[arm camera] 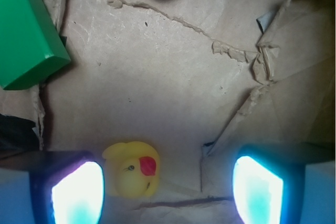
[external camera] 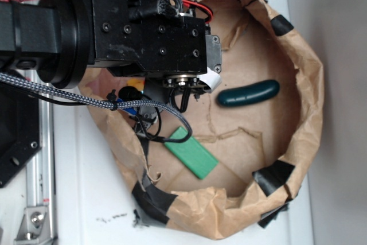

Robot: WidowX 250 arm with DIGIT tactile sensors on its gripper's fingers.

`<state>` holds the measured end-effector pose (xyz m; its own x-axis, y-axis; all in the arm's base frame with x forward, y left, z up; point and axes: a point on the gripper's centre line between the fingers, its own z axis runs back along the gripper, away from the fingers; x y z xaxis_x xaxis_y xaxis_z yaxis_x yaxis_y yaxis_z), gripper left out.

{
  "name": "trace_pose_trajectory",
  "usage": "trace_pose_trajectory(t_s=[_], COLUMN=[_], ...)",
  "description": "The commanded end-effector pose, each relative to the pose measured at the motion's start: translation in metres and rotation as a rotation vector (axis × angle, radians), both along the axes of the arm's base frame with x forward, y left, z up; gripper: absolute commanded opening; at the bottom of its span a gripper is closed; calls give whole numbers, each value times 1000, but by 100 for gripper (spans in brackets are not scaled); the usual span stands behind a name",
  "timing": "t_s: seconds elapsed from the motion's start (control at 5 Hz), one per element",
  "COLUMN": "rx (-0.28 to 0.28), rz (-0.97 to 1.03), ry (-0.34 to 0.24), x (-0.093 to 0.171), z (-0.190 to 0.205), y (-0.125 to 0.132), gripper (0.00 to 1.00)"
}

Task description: Grab the yellow duck.

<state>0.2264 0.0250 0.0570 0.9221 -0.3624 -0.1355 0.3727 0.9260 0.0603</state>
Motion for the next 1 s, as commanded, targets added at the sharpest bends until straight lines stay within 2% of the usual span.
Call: trace_pose_trajectory(t_s=[0.0,0.4,0.8], rx=[18,14,27], rz=[-78,-96,-93], ry=[-76,-86,-62], x=[-8,-5,-2], z=[-3,-1,-8], y=[11,14,16], gripper=[100,100,100])
